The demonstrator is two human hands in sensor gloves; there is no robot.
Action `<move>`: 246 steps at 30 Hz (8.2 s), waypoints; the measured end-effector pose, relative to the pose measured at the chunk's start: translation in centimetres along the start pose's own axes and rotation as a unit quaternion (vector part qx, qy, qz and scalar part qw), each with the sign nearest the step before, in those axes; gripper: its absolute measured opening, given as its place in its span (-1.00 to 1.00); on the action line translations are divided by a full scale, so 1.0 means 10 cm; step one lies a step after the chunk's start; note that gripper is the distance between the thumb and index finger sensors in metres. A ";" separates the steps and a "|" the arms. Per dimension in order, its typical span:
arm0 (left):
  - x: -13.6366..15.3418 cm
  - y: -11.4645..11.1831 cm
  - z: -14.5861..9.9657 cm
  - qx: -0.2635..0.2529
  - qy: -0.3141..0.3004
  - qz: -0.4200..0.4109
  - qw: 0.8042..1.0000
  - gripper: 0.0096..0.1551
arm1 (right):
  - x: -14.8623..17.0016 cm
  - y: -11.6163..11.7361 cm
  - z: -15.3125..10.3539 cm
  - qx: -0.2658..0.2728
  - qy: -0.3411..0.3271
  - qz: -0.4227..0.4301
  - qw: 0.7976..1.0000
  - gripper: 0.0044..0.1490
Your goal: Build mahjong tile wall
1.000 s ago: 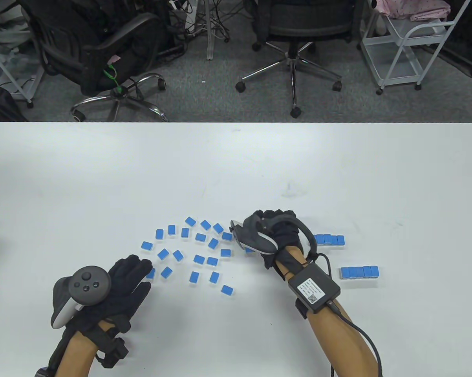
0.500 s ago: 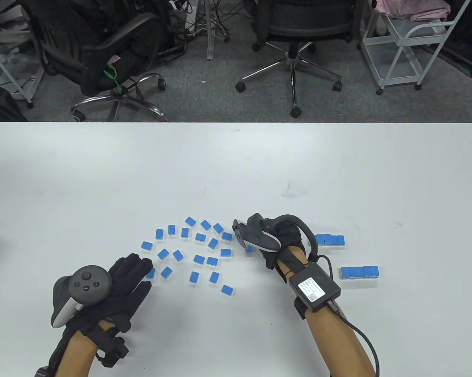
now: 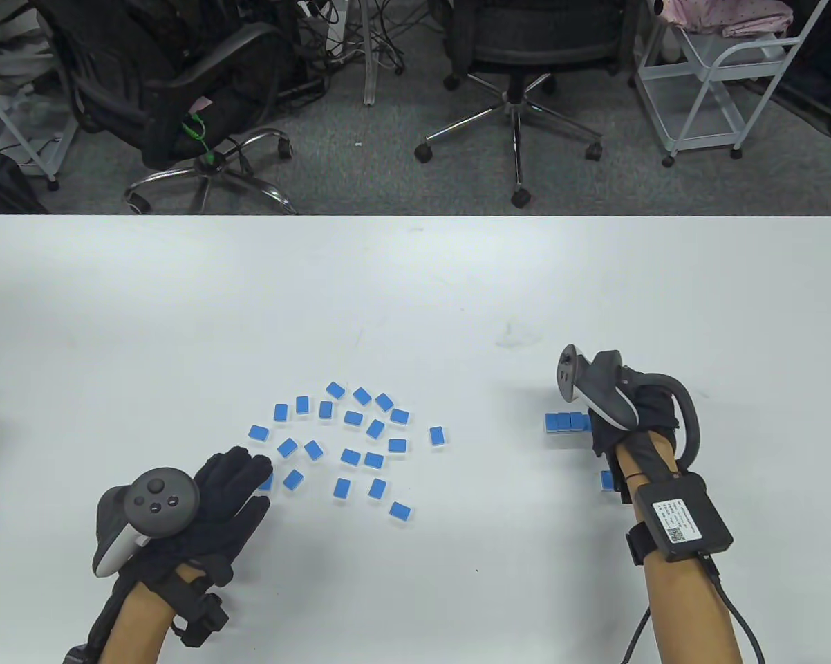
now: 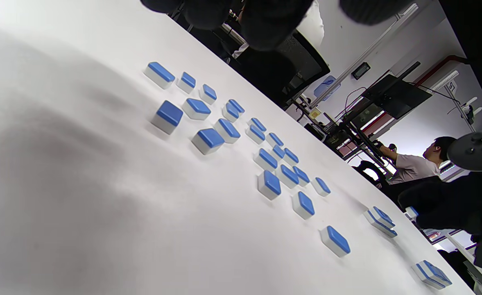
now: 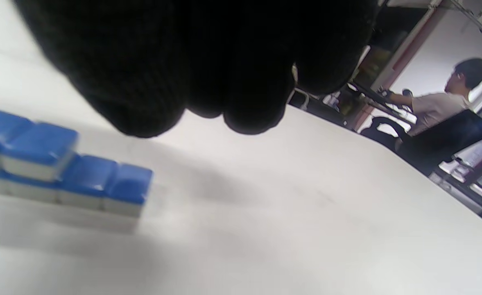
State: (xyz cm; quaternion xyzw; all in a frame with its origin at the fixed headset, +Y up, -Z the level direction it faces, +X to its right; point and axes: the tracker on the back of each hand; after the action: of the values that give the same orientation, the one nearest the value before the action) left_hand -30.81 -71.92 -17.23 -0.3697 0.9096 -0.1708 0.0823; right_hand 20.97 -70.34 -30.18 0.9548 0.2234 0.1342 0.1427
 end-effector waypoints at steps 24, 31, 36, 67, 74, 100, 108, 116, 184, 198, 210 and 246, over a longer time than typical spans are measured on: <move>0.01 0.00 0.00 0.002 0.007 -0.003 1.000 -0.18 | -0.39 0.23 0.09 0.018 -0.039 -0.071 0.997 -0.27; 0.01 0.00 0.00 0.002 0.008 -0.003 1.000 -0.18 | -0.41 0.25 0.11 0.020 -0.039 -0.072 0.996 -0.20; 0.00 0.00 0.01 0.002 0.008 -0.004 1.000 -0.18 | -0.41 0.26 0.10 0.018 -0.037 -0.074 0.996 -0.27; 0.02 0.01 -0.04 -0.001 0.006 -0.004 1.000 -0.18 | -1.89 -0.33 -0.68 0.107 -0.238 -0.069 0.963 -0.07; 0.02 0.01 -0.04 -0.002 0.004 -0.003 1.000 -0.18 | -2.05 -0.28 -0.69 0.124 -0.240 -0.061 0.961 -0.32; 0.02 -0.01 0.01 0.006 0.011 -0.006 1.000 -0.18 | 0.06 0.31 0.11 -0.005 -0.008 -0.024 1.000 -0.29; 0.02 -0.01 0.01 0.007 0.014 -0.007 1.000 -0.18 | -0.10 0.36 0.14 -0.003 -0.019 -0.046 0.999 -0.31; 0.02 -0.01 0.01 0.007 0.015 -0.007 1.000 -0.18 | -0.15 0.40 0.17 -0.004 -0.026 -0.040 0.999 -0.31; 0.05 -0.23 0.63 -0.007 0.065 0.302 0.951 -0.31 | 1.40 0.83 -0.63 0.164 0.041 0.208 0.963 -0.19; -0.04 -0.38 0.50 0.037 -0.037 0.272 0.961 -0.30 | 1.34 0.81 -0.67 0.161 0.022 0.211 0.964 -0.20; -0.12 -0.42 0.47 0.035 -0.024 0.318 0.947 -0.30 | 1.34 0.80 -0.69 0.149 0.012 0.213 0.966 -0.20; 0.06 0.01 1.13 -0.107 0.197 0.269 0.937 -0.35 | 1.40 0.74 -0.74 0.147 0.004 0.213 0.966 -0.23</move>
State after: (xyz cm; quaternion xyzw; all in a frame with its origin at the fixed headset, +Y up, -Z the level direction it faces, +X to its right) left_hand -28.17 -75.13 -27.78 -0.0762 0.9859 -0.1137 -0.0958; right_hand 33.56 -68.66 -18.20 0.9903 0.0327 0.1311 -0.0316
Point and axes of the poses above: the tracker on the back of each hand, its own x axis roughly to the little-finger side, its own z axis roughly from the wrist to the fingertips, y = z × x, and after that the axes turned 8 degrees about -z, right-handed
